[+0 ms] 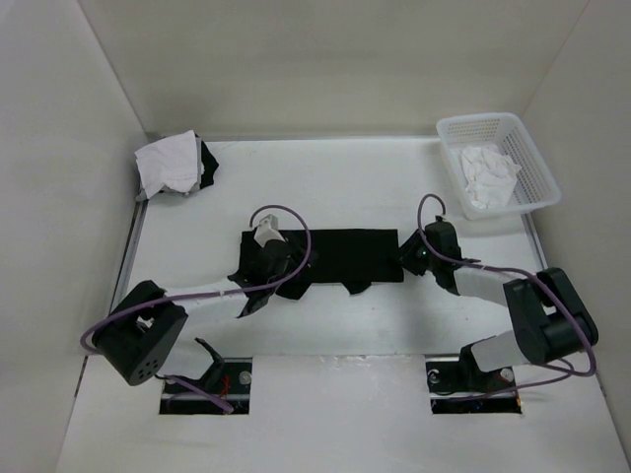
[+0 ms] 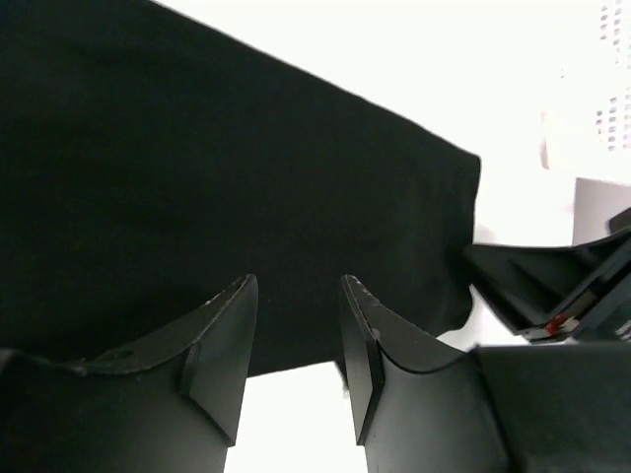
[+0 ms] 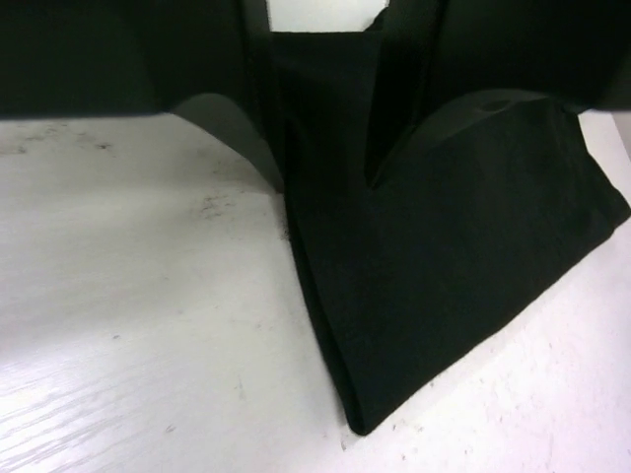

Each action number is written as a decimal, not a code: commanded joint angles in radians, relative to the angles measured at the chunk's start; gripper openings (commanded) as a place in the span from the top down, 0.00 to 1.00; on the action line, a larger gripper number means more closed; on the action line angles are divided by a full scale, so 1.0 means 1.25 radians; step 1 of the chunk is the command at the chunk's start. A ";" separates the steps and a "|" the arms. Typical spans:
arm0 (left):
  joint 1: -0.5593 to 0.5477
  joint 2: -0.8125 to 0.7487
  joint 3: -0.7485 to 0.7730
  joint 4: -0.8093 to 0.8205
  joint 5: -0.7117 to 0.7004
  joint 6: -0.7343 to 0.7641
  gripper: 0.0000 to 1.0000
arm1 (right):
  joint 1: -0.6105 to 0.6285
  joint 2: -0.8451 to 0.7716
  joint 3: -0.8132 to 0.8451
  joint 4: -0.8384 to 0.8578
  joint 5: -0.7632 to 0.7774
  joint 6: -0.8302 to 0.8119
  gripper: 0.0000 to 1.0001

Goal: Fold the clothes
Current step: Fold the tank top

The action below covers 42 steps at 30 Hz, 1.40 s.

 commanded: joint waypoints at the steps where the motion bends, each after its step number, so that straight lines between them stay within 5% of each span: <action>1: -0.005 -0.001 0.027 0.102 -0.004 -0.005 0.63 | 0.019 0.018 -0.005 0.019 -0.010 0.020 0.65; 5: -0.005 0.022 0.020 0.108 -0.003 -0.002 0.63 | 0.019 0.021 -0.004 0.023 -0.018 0.024 0.85; 11: -0.041 0.091 0.016 0.146 0.003 -0.008 0.65 | 0.020 -0.015 -0.039 0.057 0.009 0.024 1.00; 21: -0.124 0.215 0.061 0.193 0.031 -0.023 0.67 | -0.028 -0.361 -0.157 -0.081 0.006 0.014 1.00; 28: -0.142 0.133 0.021 0.196 0.033 -0.036 0.67 | -0.002 -0.593 -0.093 -0.306 0.045 -0.002 1.00; 34: -0.068 -0.084 -0.059 0.135 0.028 -0.037 0.67 | 0.178 -0.501 0.087 -0.355 0.169 -0.015 1.00; 42: 0.112 -0.442 -0.139 -0.105 0.036 -0.028 0.65 | 0.383 -0.165 0.381 -0.360 0.272 -0.037 1.00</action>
